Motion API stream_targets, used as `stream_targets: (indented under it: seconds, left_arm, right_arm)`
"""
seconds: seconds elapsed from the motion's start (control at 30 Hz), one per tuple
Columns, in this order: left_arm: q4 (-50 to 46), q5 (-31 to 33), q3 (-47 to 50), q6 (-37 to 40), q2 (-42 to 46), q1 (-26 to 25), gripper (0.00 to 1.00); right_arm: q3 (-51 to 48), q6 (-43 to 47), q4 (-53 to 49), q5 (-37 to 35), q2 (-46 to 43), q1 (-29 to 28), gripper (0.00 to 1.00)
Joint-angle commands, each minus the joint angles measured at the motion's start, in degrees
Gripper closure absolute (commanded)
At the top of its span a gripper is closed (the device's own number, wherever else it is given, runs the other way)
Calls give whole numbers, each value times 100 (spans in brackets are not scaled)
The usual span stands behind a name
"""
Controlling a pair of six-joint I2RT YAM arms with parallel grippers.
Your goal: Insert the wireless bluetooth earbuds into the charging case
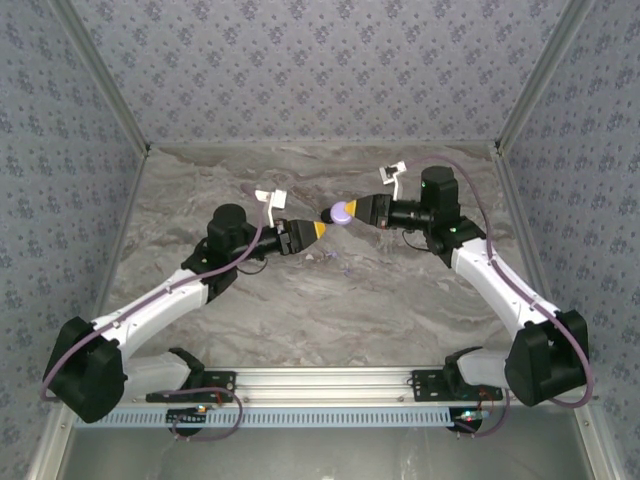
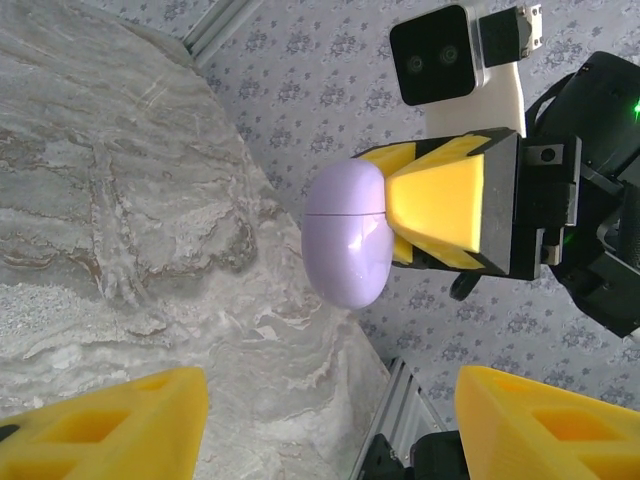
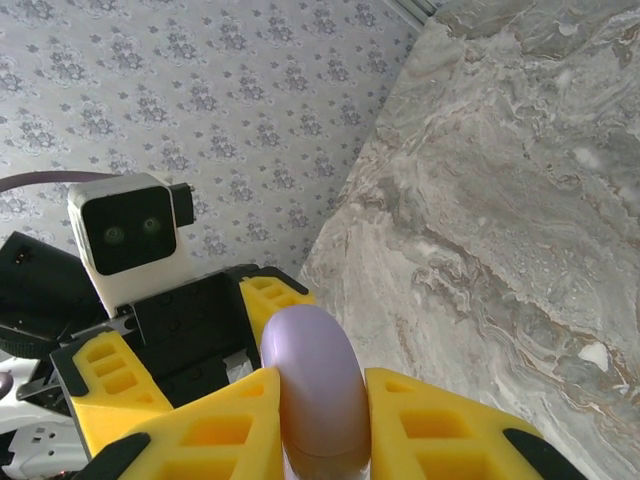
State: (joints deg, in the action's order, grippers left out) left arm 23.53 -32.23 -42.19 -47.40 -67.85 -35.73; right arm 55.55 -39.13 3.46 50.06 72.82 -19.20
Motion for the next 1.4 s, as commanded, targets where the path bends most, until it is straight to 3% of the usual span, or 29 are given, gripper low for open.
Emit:
stream_targets:
  seconds: [0.0,0.77,0.97,1.37]
  left_arm:
    - [399,50,-68,-42,71,-64,34]
    - [732,116,-190,-131,-166,-204,51]
    - [821,76,-203,-182,-217,-213,60]
    - [908,15,-275,-228,-324,-247,63]
  right_arm:
    - [228,-182,269,-58,-137,-113,77]
    - [270,-156,370,-140,-32,-518,76]
    - [272,-147,365,-155,3,-582,75]
    - [316,-128,348,-164,66,-629,75]
